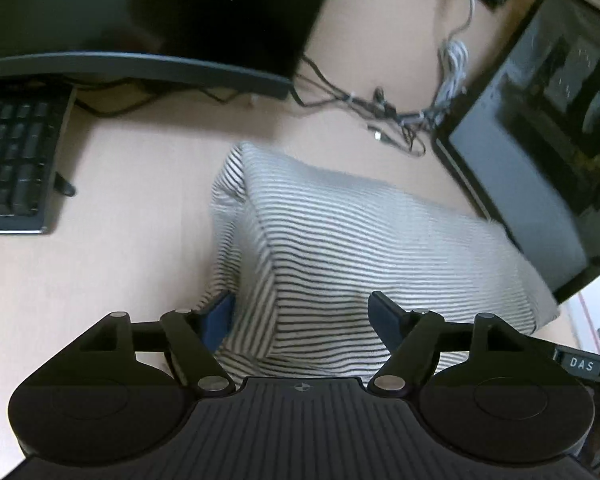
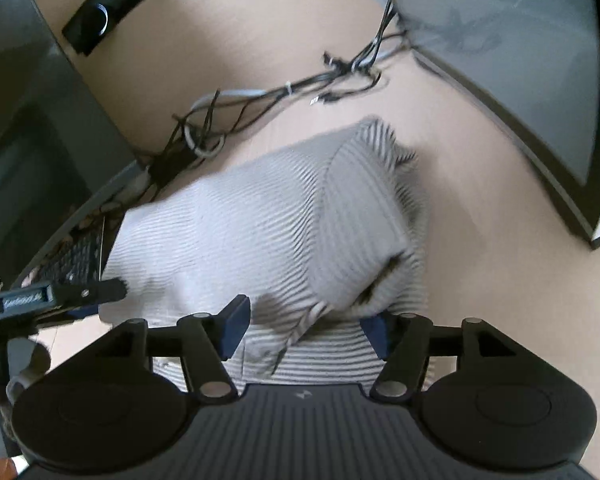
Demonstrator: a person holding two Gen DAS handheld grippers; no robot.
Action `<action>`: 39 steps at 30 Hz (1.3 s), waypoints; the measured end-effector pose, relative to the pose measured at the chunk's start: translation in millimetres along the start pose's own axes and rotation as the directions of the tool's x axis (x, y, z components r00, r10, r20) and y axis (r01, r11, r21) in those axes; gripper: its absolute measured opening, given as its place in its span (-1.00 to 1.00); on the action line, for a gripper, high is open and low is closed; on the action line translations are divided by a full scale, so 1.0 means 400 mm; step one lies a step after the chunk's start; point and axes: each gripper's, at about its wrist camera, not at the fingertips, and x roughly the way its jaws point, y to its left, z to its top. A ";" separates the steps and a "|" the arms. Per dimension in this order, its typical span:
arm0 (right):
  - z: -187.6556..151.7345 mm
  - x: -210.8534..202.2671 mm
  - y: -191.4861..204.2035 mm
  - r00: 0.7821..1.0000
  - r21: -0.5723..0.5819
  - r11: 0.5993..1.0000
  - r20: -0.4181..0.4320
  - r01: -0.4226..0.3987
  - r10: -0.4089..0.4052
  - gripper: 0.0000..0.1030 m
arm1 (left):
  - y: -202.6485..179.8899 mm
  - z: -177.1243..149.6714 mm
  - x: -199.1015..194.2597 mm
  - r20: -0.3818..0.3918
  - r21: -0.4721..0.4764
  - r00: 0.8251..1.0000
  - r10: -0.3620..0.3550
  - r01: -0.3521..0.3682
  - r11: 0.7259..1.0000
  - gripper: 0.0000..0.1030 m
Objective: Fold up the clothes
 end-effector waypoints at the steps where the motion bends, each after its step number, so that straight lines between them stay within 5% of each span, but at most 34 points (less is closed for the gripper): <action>1: -0.005 0.009 0.005 1.000 -0.005 1.000 -0.009 0.000 0.000 0.17 | -0.006 0.000 0.011 -0.009 0.006 1.000 0.007 -0.007 1.000 0.48; 3: -0.011 0.024 0.015 1.000 -0.024 1.000 -0.012 0.005 -0.005 0.03 | -0.010 -0.003 0.026 -0.024 0.012 0.999 0.023 -0.023 1.000 0.22; 5: -0.006 0.038 0.024 1.000 -0.038 0.999 -0.020 -0.004 0.003 -0.43 | -0.009 -0.005 0.040 -0.034 0.009 0.999 0.037 -0.036 0.999 0.00; 8: 0.024 0.062 0.066 0.999 -0.104 0.994 -0.034 -0.022 0.018 -0.81 | -0.015 0.008 0.038 -0.022 0.028 0.999 0.033 -0.032 0.999 -0.41; 14: 0.128 -0.053 0.167 0.986 -0.221 0.969 0.095 -0.115 0.138 -0.82 | -0.036 0.062 -0.095 0.128 0.085 0.991 -0.048 0.038 0.996 -0.51; 18: 0.094 -0.106 0.162 0.981 -0.179 0.972 0.094 -0.154 0.172 -0.82 | 0.000 0.016 -0.080 0.085 0.046 0.996 -0.024 0.020 0.999 -0.51; 22: -0.022 -0.055 0.117 0.998 -0.115 0.991 0.006 -0.068 0.069 -0.82 | 0.035 -0.029 -0.064 0.042 0.008 0.999 -0.001 0.001 1.000 -0.51; 24: -0.079 -0.017 0.093 0.999 -0.101 0.995 -0.048 0.001 -0.006 -0.74 | 0.052 -0.052 -0.056 0.020 -0.011 1.000 0.010 -0.009 1.000 -0.48; 28: -0.090 -0.067 0.084 1.000 -0.110 0.994 -0.023 -0.003 0.000 -0.41 | 0.068 -0.076 -0.053 0.004 -0.026 1.000 0.020 -0.020 0.999 -0.28; 32: -0.047 -0.143 0.074 0.994 -0.143 0.986 0.080 0.090 -0.079 0.19 | 0.027 -0.041 -0.085 0.070 0.025 0.998 -0.001 -0.001 1.000 -0.02; 34: -0.023 -0.170 0.076 0.984 -0.128 0.986 0.150 0.111 -0.092 0.29 | 0.007 -0.024 -0.100 0.103 0.051 0.995 -0.012 0.007 0.999 0.22; 37: 0.009 -0.174 0.094 0.972 -0.114 0.989 0.226 0.097 -0.069 0.84 | -0.025 0.002 -0.123 0.150 0.091 0.988 -0.032 0.019 0.996 0.49; 39: 0.018 -0.154 0.123 0.965 -0.147 0.982 0.252 0.116 -0.077 0.87 | -0.062 -0.013 -0.093 0.103 0.129 0.990 -0.097 0.083 0.988 0.59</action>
